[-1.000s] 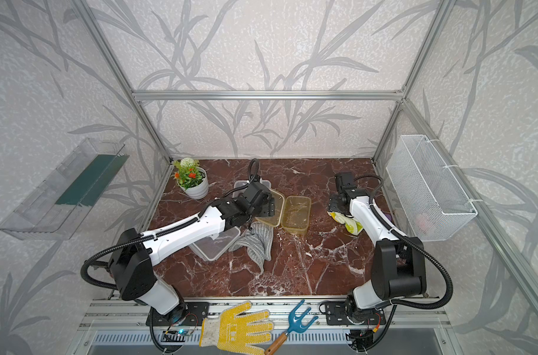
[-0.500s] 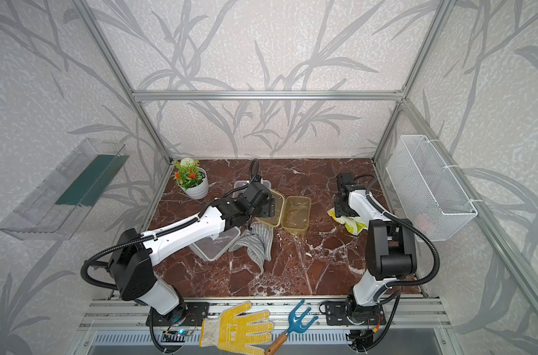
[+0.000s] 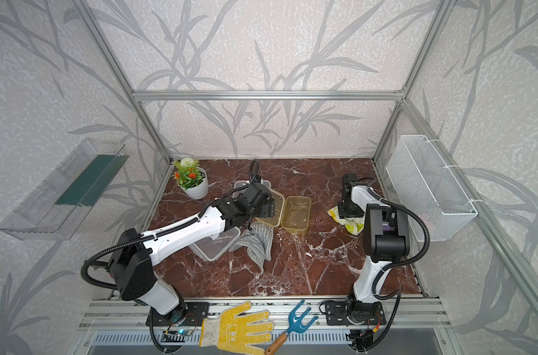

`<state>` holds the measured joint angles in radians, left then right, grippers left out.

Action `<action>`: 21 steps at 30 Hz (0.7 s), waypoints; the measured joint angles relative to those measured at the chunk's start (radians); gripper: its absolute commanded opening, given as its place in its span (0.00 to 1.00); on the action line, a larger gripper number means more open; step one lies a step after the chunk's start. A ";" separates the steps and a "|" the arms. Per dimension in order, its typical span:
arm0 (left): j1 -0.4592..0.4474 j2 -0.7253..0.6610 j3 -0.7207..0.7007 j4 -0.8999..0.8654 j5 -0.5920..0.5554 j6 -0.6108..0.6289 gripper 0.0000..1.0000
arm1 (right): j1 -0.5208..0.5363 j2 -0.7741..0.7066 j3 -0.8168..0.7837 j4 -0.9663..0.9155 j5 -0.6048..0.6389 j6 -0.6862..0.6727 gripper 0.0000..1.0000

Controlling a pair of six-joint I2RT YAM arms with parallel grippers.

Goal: Wipe the insides of the lunch boxes
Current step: Pick up the cleaning item at the center of the board.

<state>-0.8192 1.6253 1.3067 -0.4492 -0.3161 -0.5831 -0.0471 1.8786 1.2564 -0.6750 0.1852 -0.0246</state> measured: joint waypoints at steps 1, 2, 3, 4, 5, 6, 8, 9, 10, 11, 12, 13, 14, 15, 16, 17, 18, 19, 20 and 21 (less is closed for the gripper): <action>0.000 0.000 0.000 0.000 -0.001 0.000 0.90 | -0.003 0.011 0.003 0.001 -0.016 -0.004 0.40; 0.000 0.000 0.000 0.000 -0.003 0.000 0.91 | -0.006 0.018 0.003 0.001 -0.029 -0.006 0.32; 0.000 0.000 0.000 0.000 -0.005 0.000 0.90 | -0.006 0.019 0.003 0.000 -0.040 -0.008 0.26; 0.000 0.000 0.000 0.000 -0.006 0.000 0.91 | -0.006 0.019 0.003 0.001 -0.050 -0.010 0.19; 0.000 0.000 0.000 0.000 -0.008 0.000 0.90 | -0.006 0.019 0.003 0.002 -0.057 -0.012 0.14; 0.000 0.000 0.000 -0.001 -0.009 0.000 0.91 | -0.006 0.019 0.002 0.005 -0.061 -0.013 0.08; 0.001 0.000 0.000 -0.002 -0.014 0.000 0.90 | -0.006 0.015 -0.004 0.015 -0.068 -0.017 0.00; 0.002 0.000 0.000 -0.003 -0.016 0.000 0.90 | -0.006 0.009 -0.008 0.019 -0.072 -0.017 0.00; 0.003 0.000 0.000 -0.004 -0.017 0.000 0.91 | -0.006 0.000 -0.013 0.022 -0.077 -0.019 0.00; 0.004 0.000 0.000 -0.004 -0.019 0.000 0.91 | -0.006 -0.014 -0.020 0.025 -0.085 -0.020 0.00; 0.005 0.000 0.000 -0.005 -0.019 0.001 0.90 | -0.006 -0.026 -0.025 0.027 -0.091 -0.021 0.00; 0.006 0.000 0.000 -0.008 -0.020 0.002 0.90 | -0.006 -0.047 -0.032 0.029 -0.104 -0.021 0.00; 0.008 0.000 0.000 -0.011 -0.020 0.005 0.91 | -0.006 -0.070 -0.039 0.031 -0.117 -0.019 0.00; 0.010 0.000 0.000 -0.014 -0.020 0.006 0.91 | -0.006 -0.094 -0.043 0.035 -0.127 -0.016 0.00; 0.010 0.000 0.000 -0.019 -0.020 0.008 0.91 | -0.006 -0.124 -0.049 0.039 -0.139 -0.009 0.00; 0.011 0.002 0.001 -0.024 -0.020 0.010 0.90 | -0.006 -0.160 -0.053 0.041 -0.159 -0.002 0.00; 0.012 0.005 0.002 -0.030 -0.019 0.013 0.90 | -0.006 -0.193 -0.054 0.042 -0.172 0.006 0.00; 0.013 0.010 0.002 -0.034 -0.019 0.016 0.90 | -0.003 -0.230 -0.054 0.045 -0.190 0.014 0.00; 0.013 0.017 0.003 -0.039 -0.018 0.019 0.90 | 0.001 -0.266 -0.054 0.048 -0.204 0.023 0.00; 0.016 0.023 0.003 -0.043 -0.017 0.022 0.90 | 0.003 -0.298 -0.053 0.050 -0.216 0.032 0.00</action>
<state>-0.8036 1.6485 1.3098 -0.4923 -0.3328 -0.5610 -0.0437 1.5803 1.2030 -0.6250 -0.0311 0.0071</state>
